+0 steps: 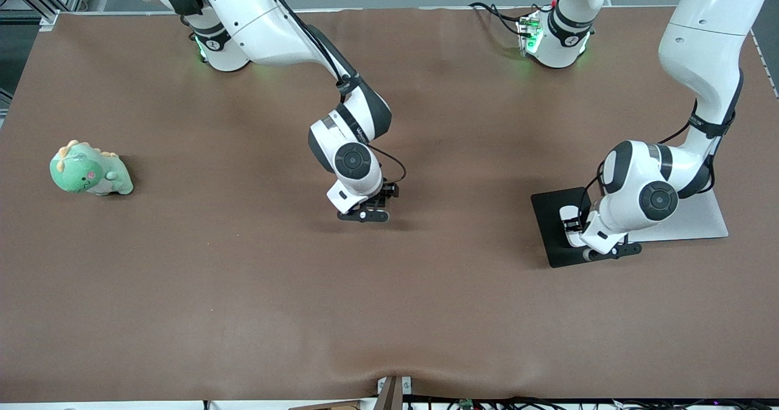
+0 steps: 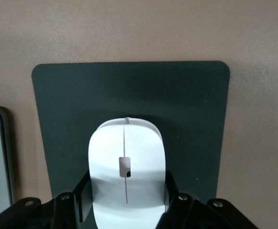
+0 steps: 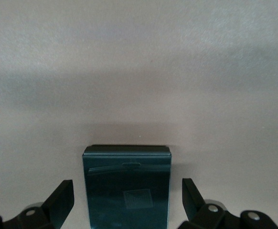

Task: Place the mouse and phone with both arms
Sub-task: 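Release the mouse on the pad while the right gripper grasps the phone, then carry the black phone toward the green plush toy with the right gripper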

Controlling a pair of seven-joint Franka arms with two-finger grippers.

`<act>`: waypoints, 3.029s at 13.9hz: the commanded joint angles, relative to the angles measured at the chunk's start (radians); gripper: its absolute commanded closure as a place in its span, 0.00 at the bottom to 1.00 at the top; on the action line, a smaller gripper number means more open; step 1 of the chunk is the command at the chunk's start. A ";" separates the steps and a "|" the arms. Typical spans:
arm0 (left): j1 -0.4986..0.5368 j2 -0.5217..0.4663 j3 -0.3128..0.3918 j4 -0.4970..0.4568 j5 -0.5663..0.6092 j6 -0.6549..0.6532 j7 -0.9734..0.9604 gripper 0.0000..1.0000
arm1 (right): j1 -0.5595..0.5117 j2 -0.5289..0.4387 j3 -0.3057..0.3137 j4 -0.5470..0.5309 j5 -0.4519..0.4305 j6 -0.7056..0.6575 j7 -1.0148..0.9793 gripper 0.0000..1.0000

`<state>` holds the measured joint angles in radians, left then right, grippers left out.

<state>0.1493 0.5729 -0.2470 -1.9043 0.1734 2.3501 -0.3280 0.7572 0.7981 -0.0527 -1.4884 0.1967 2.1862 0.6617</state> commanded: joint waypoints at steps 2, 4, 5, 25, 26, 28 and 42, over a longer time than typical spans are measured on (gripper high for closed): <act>0.003 0.012 -0.008 0.004 0.024 0.031 0.024 0.41 | 0.028 0.003 -0.010 -0.010 0.018 0.007 0.025 0.00; 0.004 0.012 -0.008 0.007 0.031 0.031 0.027 0.09 | 0.034 0.003 -0.010 -0.018 0.015 0.007 0.027 0.00; 0.004 0.012 -0.008 0.010 0.029 0.029 0.026 0.00 | 0.034 0.003 -0.010 -0.027 0.013 0.017 0.027 0.00; 0.004 -0.347 -0.030 0.367 0.014 -0.554 0.026 0.00 | -0.077 -0.065 -0.019 0.013 0.017 -0.067 0.161 1.00; 0.007 -0.378 -0.040 0.367 0.011 -0.580 0.027 0.00 | -0.107 -0.069 -0.019 0.013 0.012 -0.081 0.157 1.00; 0.007 -0.431 -0.041 0.366 -0.008 -0.626 0.029 0.00 | -0.140 -0.091 -0.021 -0.004 0.006 -0.089 0.112 1.00; 0.004 -0.571 -0.047 0.366 -0.069 -0.756 0.034 0.00 | -0.499 -0.407 -0.029 -0.415 -0.036 -0.062 -0.519 1.00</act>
<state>0.1482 0.0257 -0.2879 -1.5216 0.1209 1.6046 -0.3056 0.2866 0.4715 -0.1005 -1.7884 0.1780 2.0674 0.1745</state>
